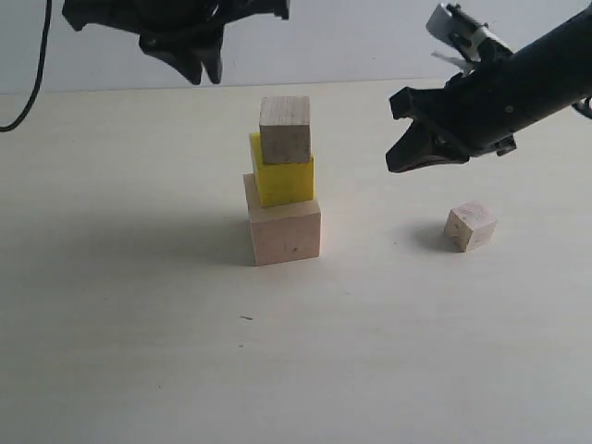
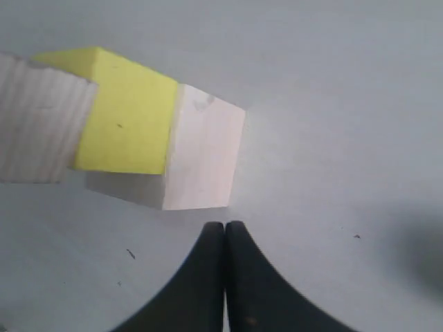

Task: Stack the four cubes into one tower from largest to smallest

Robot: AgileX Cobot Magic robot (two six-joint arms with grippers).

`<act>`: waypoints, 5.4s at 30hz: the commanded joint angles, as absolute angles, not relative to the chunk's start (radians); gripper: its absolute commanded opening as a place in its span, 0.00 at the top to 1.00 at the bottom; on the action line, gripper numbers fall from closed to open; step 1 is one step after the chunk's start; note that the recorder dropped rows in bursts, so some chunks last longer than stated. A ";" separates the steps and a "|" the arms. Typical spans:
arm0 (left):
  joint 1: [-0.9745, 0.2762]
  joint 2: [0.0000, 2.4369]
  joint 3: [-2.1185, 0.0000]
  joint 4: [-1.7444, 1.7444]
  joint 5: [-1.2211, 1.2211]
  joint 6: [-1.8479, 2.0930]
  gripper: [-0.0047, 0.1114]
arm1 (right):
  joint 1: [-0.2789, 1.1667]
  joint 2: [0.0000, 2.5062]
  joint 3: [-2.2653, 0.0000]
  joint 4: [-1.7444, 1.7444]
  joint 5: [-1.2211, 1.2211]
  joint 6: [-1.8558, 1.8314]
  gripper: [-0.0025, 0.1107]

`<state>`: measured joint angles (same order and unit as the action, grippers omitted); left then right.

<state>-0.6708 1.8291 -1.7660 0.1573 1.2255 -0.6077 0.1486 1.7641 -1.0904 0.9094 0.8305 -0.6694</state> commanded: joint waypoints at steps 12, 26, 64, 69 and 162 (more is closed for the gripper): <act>-0.596 1.786 -1.460 0.187 1.221 -0.554 0.96 | 0.256 1.912 -1.084 1.011 0.786 -0.740 0.98; -0.590 1.786 -1.382 0.159 1.221 -0.530 0.96 | 0.256 1.965 -1.084 1.102 0.782 -0.794 0.98; -0.590 1.786 -1.382 0.151 1.221 -0.526 0.96 | 0.303 1.990 -1.086 1.163 0.833 -0.877 0.98; -0.590 1.786 -1.382 0.144 1.221 -0.527 0.96 | 0.289 1.990 -1.086 1.124 0.797 -0.838 0.98; -0.590 1.786 -1.382 0.120 1.221 -0.472 0.96 | 0.288 1.854 -1.213 1.003 0.832 -0.705 0.98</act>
<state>-0.5925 1.7975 -1.3870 0.1234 1.2217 -0.4719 0.2933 1.8965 -1.2153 1.0373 0.8499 -0.7224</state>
